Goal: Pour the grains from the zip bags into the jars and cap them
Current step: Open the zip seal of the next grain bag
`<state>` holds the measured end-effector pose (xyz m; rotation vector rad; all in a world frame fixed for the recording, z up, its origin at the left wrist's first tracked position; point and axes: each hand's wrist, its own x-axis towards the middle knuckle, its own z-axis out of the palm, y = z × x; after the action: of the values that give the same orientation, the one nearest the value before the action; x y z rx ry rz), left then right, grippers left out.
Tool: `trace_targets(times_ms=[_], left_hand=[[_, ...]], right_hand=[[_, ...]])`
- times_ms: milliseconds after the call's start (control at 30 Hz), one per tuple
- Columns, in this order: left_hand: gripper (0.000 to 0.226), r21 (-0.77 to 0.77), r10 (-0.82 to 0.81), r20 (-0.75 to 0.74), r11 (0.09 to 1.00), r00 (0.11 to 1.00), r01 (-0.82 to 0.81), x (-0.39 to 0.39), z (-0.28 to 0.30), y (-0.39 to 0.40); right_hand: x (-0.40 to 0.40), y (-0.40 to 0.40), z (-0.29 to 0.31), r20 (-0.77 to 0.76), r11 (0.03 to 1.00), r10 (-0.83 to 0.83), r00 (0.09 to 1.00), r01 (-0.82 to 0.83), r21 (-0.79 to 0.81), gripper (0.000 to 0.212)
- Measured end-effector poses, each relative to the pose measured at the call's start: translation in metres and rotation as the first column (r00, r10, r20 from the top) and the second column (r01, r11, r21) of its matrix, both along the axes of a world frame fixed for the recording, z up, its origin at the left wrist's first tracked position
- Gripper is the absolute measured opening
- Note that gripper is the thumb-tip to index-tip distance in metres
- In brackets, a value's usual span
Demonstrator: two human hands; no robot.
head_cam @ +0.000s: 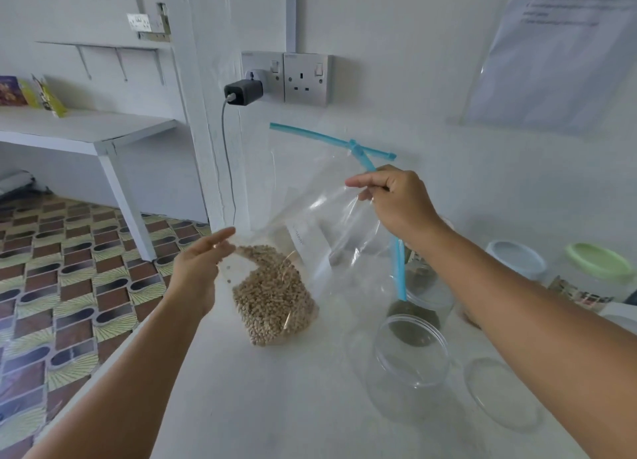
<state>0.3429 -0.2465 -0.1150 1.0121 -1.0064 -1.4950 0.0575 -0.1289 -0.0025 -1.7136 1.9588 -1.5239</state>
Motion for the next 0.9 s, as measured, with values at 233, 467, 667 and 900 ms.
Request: trace_targets(times_ms=[233,467,667,900], left_hand=[[0.033,-0.027,-0.151,0.053,0.988,0.987,0.152,0.018,-0.012,0.010],[0.041,-0.098,0.029,-0.013,0.995,0.999,-0.031,0.006,0.004,0.003],[0.036,-0.137,-0.061,0.013,0.989,0.998,0.062,0.017,0.005,0.006],[0.033,0.016,-0.284,0.203,0.958,0.937,0.286,0.016,-0.024,0.008]], right_hand=[[-0.002,0.005,-0.020,0.089,0.999,0.039,0.995,-0.041,0.017,0.060],[-0.001,0.001,-0.013,0.129,0.999,0.040,0.991,-0.036,-0.035,0.058],[-0.001,0.006,-0.021,0.155,0.997,0.076,0.985,-0.079,0.009,0.049],[0.005,0.006,-0.026,0.178,0.995,0.093,0.980,-0.098,0.023,0.047]])
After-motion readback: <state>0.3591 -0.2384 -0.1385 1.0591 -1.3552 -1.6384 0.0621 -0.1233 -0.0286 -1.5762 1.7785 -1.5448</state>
